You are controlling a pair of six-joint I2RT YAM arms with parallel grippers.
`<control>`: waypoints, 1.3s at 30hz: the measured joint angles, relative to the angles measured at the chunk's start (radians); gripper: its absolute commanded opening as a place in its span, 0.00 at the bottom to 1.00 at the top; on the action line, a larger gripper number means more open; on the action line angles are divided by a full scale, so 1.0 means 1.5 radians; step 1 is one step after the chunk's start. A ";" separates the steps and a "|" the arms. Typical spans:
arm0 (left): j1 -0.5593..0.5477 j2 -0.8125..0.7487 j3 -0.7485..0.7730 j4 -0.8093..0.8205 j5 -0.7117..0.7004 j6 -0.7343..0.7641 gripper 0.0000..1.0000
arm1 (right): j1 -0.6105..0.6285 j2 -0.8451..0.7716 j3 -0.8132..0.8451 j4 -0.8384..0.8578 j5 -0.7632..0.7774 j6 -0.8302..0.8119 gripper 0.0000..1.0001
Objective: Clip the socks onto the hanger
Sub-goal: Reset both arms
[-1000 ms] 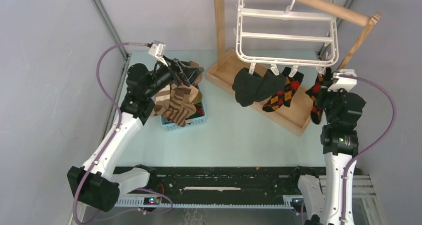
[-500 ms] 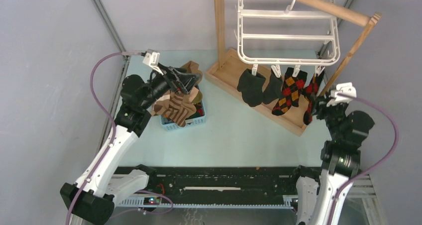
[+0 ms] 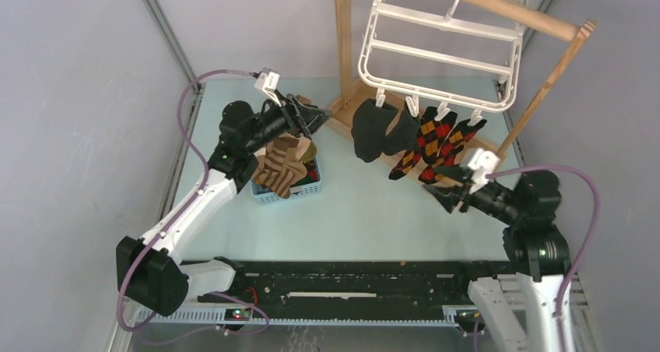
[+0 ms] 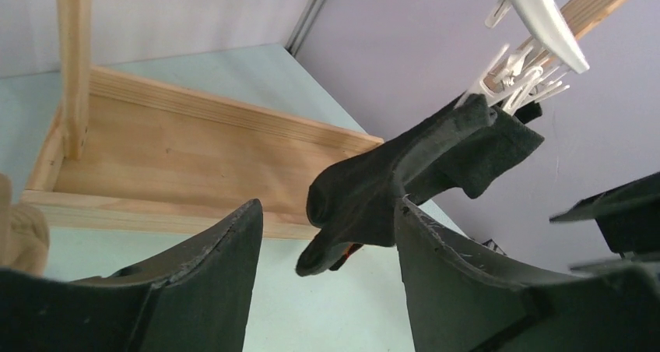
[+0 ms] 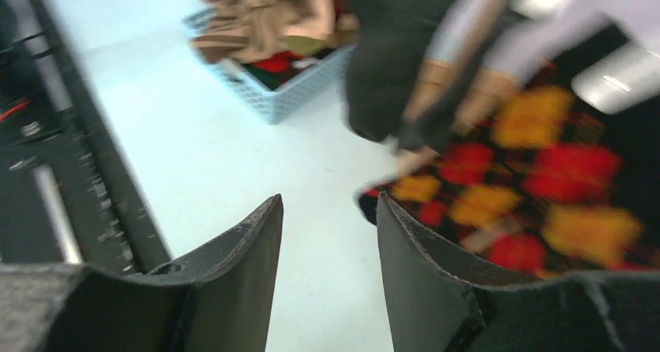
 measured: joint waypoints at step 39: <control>-0.076 0.067 0.028 0.028 -0.091 0.163 0.68 | 0.294 0.173 -0.152 0.337 0.782 0.039 0.47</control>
